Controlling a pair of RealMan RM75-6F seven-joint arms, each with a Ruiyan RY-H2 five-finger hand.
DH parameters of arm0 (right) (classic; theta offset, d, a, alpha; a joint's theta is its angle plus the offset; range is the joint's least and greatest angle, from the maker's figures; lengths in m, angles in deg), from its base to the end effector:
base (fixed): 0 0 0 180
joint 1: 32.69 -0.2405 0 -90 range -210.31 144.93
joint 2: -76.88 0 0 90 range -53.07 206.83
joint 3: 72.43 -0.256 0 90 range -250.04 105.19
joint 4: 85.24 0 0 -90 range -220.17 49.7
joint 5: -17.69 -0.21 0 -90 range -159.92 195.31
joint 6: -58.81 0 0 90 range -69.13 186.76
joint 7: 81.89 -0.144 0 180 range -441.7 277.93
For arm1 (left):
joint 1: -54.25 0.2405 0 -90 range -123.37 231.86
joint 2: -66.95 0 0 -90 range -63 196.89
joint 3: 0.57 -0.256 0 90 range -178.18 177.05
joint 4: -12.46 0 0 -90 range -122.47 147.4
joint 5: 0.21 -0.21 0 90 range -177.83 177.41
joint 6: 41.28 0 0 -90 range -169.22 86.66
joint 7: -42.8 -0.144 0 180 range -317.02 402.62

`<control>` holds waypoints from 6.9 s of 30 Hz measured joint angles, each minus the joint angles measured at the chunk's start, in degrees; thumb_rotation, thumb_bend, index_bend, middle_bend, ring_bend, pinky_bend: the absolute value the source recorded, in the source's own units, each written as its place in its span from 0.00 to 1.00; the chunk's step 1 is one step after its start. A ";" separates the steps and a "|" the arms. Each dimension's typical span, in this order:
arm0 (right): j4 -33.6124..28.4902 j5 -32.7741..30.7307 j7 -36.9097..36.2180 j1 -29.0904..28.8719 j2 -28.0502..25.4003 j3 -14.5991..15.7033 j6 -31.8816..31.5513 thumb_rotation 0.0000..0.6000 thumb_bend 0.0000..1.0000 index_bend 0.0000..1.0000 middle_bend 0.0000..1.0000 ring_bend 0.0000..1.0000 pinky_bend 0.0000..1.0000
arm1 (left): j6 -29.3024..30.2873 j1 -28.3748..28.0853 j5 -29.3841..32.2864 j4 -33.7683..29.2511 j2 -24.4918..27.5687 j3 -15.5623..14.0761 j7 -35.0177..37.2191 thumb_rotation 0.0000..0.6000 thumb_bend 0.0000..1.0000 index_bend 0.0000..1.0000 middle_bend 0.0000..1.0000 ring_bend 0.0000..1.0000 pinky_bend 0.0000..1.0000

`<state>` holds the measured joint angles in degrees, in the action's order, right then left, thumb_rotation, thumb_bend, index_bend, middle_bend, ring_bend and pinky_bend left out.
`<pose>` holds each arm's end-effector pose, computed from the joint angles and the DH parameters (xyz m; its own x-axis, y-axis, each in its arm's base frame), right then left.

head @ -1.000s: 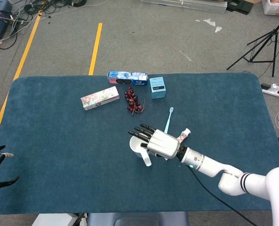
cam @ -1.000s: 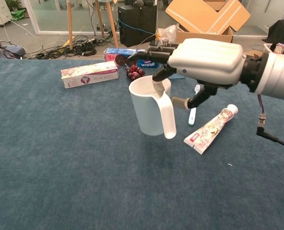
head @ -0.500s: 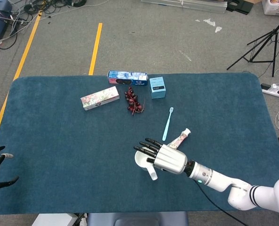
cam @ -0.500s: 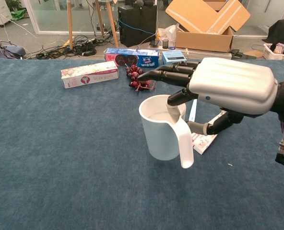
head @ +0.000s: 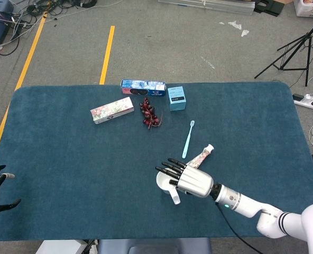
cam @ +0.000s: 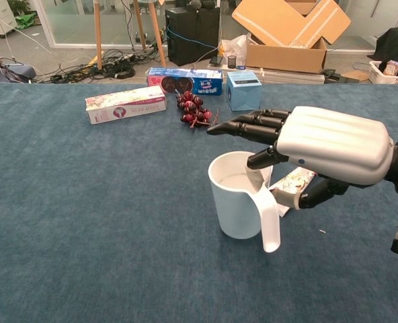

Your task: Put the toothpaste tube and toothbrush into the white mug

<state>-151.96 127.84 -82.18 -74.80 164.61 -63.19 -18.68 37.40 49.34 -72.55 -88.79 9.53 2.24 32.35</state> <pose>-0.1736 -0.2804 -0.0059 0.5871 0.0697 0.8065 -0.3651 -0.8664 0.3407 -0.3248 0.1747 0.1778 0.4775 0.1509 0.8656 0.8448 0.1920 -0.4995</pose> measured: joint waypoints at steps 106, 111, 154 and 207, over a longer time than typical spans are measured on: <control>11.10 -19.94 1.05 -2.56 -0.72 -7.70 29.74 1.00 0.12 0.34 0.00 0.00 0.11 | -0.90 -0.52 0.18 -1.06 0.09 -0.86 -1.03 1.00 0.07 0.32 0.15 0.09 0.07; 12.35 -19.68 -0.14 -3.03 0.42 -7.57 30.14 1.00 0.16 0.41 0.00 0.00 0.11 | -0.82 -0.39 0.08 -1.12 0.19 -0.95 -0.76 1.00 0.07 0.32 0.15 0.10 0.07; -8.45 -23.51 0.50 -1.70 -11.63 -11.65 25.66 1.00 0.25 0.64 0.02 0.00 0.11 | 0.23 0.04 -0.90 -1.93 0.54 -1.08 -0.67 1.00 0.07 0.33 0.15 0.09 0.07; -49.35 -15.01 3.38 3.77 -36.80 -14.39 18.72 1.00 0.25 0.65 0.03 0.00 0.11 | 0.59 0.13 -0.99 -2.15 0.52 -0.99 -1.33 1.00 0.07 0.33 0.15 0.10 0.07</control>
<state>-201.31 112.83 -78.80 -71.03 127.81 -77.58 0.03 37.98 49.47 -73.54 -90.93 10.05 1.25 31.01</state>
